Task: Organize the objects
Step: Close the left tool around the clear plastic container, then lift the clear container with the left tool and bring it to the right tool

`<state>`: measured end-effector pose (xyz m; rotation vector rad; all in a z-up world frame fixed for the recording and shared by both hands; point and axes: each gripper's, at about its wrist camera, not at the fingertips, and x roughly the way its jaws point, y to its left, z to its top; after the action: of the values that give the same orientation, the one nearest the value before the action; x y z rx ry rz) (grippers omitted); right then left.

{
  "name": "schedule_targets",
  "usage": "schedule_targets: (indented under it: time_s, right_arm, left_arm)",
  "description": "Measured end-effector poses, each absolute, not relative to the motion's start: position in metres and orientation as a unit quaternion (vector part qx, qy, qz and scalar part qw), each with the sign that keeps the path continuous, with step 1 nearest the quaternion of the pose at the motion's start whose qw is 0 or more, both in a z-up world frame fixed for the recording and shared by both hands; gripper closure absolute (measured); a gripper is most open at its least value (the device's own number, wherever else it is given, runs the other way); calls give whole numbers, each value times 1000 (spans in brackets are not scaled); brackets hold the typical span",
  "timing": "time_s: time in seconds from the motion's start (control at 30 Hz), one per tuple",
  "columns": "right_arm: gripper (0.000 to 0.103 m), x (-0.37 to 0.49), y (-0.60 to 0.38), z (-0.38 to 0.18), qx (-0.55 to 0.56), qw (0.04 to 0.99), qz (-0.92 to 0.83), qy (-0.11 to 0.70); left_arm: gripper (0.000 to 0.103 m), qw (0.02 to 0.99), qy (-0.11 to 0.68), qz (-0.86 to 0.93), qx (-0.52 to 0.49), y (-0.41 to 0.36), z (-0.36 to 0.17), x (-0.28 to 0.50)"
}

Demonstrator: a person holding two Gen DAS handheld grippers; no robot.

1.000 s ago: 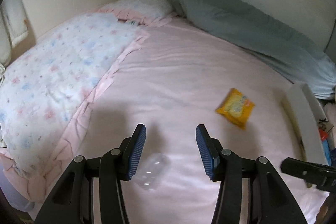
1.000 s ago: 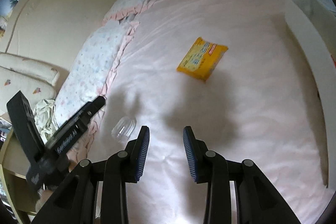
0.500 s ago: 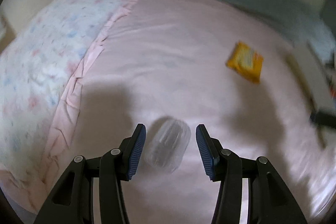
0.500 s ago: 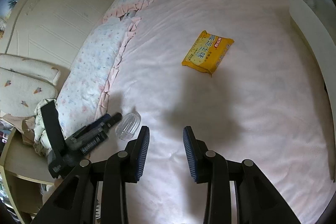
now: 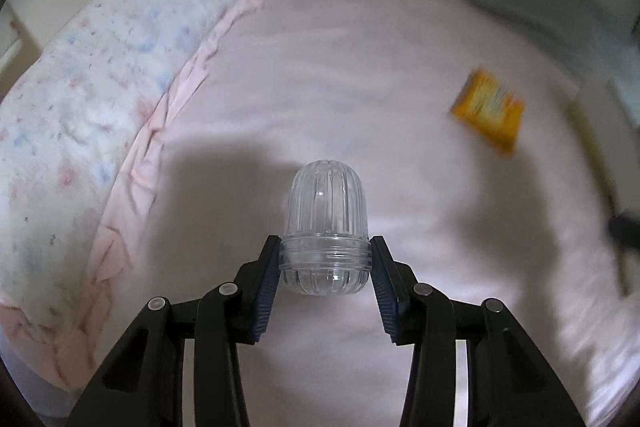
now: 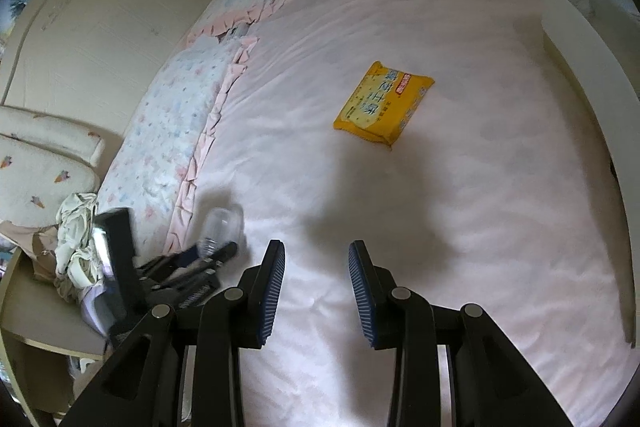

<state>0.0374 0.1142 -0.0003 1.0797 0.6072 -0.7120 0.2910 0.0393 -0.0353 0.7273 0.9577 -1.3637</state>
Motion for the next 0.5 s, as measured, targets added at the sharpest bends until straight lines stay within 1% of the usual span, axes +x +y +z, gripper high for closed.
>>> schedule_targets:
  time_s: [0.13,0.37,0.5]
  right_arm:
    - [71,35,114,-2,498,750,-335,279]
    - [71,28,113,6,499,755,-333,264]
    - [71,16,111,10,510,752,-334,251]
  left_arm:
    - [59,608,427,-609,277,40,-20,278]
    - [59,598,394,-636,288,33,-12,232]
    - [59,587,397,-650,274,30,-7,212]
